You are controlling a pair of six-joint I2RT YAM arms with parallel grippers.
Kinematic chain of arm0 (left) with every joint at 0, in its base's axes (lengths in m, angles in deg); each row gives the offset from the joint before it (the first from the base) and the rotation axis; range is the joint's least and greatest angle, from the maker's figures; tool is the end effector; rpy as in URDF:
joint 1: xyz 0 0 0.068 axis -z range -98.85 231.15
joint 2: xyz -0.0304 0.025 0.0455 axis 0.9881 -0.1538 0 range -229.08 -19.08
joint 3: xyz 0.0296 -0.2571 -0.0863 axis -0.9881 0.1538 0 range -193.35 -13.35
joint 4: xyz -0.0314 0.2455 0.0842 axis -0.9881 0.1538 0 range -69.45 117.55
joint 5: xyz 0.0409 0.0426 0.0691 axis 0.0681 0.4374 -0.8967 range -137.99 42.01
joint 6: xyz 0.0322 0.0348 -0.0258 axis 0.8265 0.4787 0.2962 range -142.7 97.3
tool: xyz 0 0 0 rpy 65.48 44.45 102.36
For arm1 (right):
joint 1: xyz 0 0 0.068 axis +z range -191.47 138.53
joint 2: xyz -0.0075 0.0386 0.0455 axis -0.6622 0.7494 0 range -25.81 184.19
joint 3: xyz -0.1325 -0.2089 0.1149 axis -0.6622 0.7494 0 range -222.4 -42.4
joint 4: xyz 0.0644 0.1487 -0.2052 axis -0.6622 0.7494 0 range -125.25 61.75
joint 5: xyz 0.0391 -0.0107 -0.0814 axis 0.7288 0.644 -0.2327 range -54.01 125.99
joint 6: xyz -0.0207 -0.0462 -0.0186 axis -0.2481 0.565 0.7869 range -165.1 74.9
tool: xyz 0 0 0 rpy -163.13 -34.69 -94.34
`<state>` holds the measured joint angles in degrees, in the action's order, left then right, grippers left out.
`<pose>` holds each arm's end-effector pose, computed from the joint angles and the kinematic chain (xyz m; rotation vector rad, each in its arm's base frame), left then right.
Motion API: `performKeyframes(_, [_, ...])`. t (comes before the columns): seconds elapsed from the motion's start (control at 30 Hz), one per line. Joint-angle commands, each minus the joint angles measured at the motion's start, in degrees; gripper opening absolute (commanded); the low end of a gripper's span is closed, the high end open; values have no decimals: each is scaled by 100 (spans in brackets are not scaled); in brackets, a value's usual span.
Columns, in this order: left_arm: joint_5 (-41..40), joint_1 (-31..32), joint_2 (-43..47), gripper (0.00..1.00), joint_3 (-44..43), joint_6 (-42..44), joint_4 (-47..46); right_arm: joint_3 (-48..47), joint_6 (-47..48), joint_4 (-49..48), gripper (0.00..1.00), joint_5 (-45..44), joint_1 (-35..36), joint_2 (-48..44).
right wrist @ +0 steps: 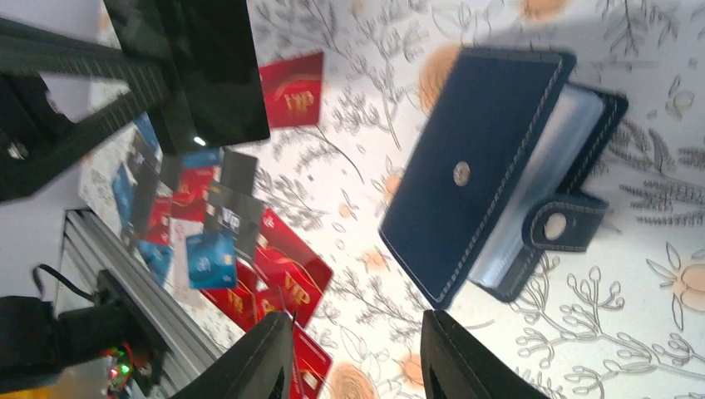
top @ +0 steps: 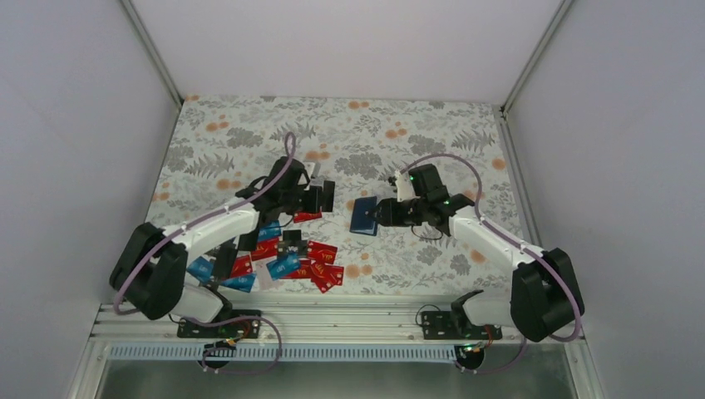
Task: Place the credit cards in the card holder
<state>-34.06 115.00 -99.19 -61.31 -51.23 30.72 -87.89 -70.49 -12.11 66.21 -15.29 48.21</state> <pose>0.2397 -0.1710 0.2209 0.2435 2.4187 -0.8091 0.2220 0.1291 0.2208 -0.2599 2.5775 1.0169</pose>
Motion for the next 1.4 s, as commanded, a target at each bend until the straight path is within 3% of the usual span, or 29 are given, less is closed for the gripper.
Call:
performKeyframes(0.0, [-724,147,-468,2,-451,201,306,207,-184,18,37,-292,224,166])
performKeyframes(0.2, [-848,235,-1045,2,-744,215,359,356,-142,192,25,-1178,274,346])
performKeyframes(0.5, [-902,389,-1560,2,-983,306,344,463,-206,-255,18,-1095,374,812])
performKeyframes(0.97, [-655,544,-1820,2,-850,373,11,-178,-200,-614,21,-900,506,1414])
performKeyframes(1.37, [92,557,-1888,3,-417,329,-651,-1056,119,-680,22,-564,528,2074])
